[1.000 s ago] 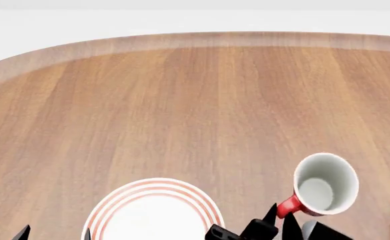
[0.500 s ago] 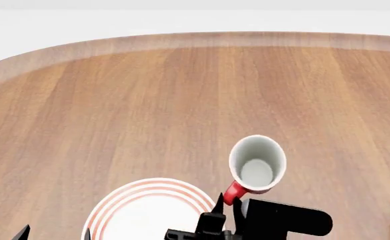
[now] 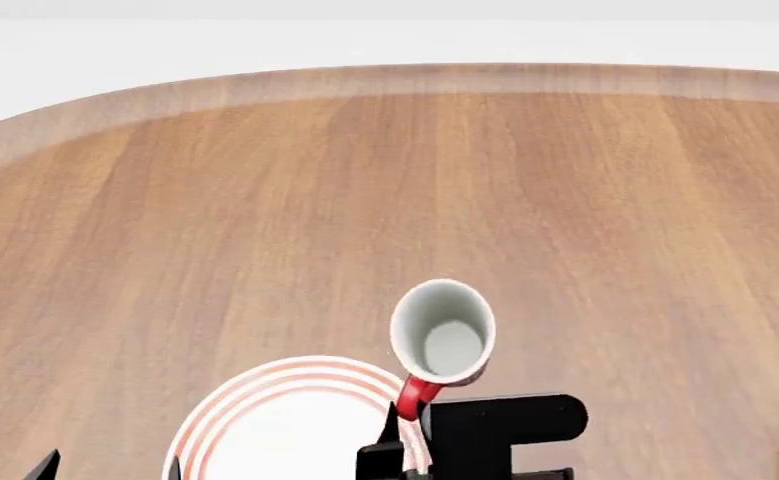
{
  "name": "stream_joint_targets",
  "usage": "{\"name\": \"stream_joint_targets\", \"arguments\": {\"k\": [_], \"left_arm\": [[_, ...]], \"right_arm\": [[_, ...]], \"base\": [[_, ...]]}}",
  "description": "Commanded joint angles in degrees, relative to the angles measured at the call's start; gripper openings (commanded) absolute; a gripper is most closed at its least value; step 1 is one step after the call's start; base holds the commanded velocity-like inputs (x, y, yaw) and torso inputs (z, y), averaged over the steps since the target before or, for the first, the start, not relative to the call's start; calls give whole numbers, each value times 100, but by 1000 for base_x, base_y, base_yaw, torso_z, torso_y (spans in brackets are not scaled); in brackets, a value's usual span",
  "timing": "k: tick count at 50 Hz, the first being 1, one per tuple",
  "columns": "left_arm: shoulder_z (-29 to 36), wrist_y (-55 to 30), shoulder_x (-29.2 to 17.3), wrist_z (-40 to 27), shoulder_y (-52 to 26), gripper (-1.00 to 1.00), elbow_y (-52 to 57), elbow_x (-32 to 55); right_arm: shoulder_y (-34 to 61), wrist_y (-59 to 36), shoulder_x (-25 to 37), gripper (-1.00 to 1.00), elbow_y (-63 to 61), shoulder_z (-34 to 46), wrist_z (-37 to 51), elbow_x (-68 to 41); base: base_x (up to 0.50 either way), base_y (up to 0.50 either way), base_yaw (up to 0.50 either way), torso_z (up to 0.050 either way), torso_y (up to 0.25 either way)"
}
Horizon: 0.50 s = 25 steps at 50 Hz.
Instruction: Put the red mug on the left plate.
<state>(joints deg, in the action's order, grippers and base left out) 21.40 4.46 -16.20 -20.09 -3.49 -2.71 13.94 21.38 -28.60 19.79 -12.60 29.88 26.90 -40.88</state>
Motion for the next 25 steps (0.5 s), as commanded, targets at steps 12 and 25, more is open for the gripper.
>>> {"name": "stream_joint_targets", "arguments": {"k": [12, 25], "left_arm": [[29, 4, -26, -41, 7, 100, 17, 29], [50, 4, -40, -62, -1, 100, 21, 37]], "right_arm": [[38, 20, -53, -100, 399, 397, -900, -152], [198, -520, -224, -100, 477, 292, -754, -755]], "base": [[0, 0, 0, 0, 0], [0, 0, 0, 0, 1]]}}
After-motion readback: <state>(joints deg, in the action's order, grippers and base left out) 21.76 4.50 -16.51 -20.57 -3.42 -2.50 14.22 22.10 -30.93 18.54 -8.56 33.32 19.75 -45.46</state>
